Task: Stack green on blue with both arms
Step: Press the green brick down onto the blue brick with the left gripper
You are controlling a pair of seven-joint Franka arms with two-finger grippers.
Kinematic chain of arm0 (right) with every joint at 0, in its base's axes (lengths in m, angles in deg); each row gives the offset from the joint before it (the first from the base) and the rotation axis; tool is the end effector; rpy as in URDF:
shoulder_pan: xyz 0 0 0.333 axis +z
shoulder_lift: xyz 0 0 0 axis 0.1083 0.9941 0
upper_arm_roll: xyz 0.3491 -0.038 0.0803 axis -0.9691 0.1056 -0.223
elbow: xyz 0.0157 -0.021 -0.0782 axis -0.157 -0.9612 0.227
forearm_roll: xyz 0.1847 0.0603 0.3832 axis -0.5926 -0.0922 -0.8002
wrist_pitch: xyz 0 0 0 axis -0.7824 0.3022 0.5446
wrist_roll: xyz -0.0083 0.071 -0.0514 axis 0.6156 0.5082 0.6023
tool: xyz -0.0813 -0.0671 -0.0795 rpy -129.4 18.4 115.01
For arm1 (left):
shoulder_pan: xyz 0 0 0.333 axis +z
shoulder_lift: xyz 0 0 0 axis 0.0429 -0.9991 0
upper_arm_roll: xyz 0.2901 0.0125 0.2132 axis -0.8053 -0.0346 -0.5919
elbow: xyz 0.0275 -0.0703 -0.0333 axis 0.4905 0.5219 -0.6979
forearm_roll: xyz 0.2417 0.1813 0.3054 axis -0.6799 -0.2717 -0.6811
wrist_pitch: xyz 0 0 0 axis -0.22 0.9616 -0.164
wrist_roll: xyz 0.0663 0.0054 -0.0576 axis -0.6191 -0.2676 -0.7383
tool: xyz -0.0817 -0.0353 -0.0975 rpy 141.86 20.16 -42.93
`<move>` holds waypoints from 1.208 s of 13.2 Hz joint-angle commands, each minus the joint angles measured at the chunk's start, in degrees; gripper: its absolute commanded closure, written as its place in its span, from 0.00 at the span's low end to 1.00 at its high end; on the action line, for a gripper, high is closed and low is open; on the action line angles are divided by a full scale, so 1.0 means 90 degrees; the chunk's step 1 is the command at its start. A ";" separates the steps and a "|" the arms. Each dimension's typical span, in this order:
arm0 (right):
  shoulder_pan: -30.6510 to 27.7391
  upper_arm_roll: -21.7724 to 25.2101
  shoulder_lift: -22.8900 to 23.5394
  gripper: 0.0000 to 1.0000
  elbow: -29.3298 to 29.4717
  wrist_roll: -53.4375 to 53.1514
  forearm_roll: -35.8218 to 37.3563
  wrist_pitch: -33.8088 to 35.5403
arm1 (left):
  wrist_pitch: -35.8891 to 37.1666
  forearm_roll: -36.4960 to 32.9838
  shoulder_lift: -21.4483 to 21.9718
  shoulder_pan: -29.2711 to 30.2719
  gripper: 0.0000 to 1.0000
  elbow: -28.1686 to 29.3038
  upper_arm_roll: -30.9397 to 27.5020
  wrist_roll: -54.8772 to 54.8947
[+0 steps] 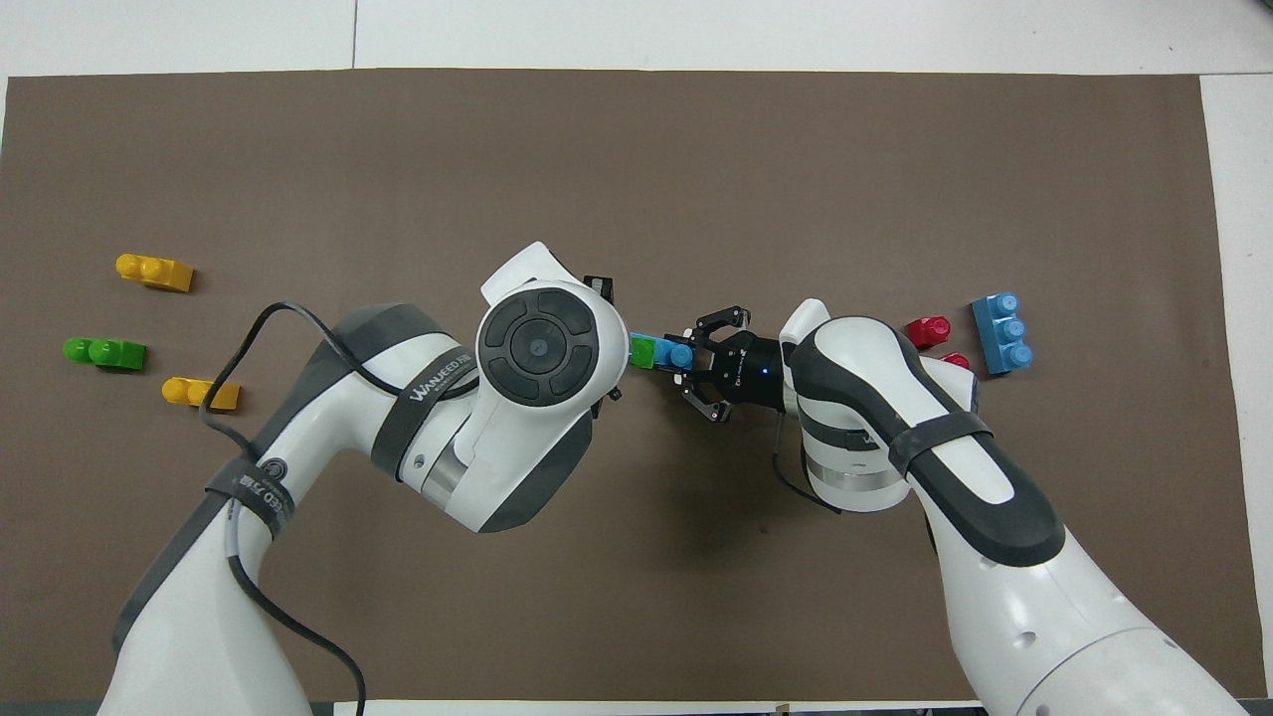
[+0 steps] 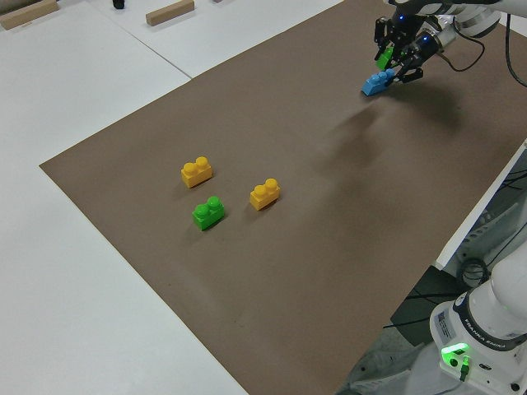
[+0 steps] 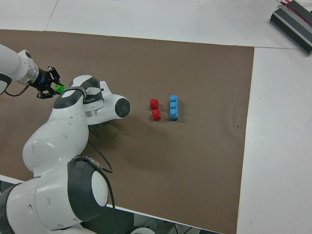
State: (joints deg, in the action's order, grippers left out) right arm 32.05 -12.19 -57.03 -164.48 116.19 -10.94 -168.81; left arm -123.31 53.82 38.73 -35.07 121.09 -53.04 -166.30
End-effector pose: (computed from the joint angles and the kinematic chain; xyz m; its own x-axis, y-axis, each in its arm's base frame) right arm 0.5596 0.2684 0.2337 0.0521 0.5840 0.8101 0.9668 -0.2326 0.1055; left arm 0.5351 -0.4288 0.4049 0.1967 0.9800 -0.0288 0.9699 -0.1902 0.1520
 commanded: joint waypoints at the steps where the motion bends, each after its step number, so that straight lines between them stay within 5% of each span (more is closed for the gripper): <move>1: -0.0058 -0.0034 0.0044 1.00 -0.0035 0.0257 -0.0237 0.0081 | -0.0229 -0.0234 -0.0230 -0.0156 1.00 -0.0028 -0.0088 -0.0304; 16: -0.0068 -0.0034 0.0044 1.00 -0.0035 0.0258 -0.0276 0.0091 | -0.0776 -0.0273 -0.0572 -0.0264 1.00 0.0118 -0.0088 -0.0421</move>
State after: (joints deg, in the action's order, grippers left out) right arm 32.05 -12.19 -56.98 -164.50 116.23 -11.40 -168.80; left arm -128.33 52.68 34.34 -36.61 121.09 -53.04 -168.64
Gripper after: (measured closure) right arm 0.648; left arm 0.656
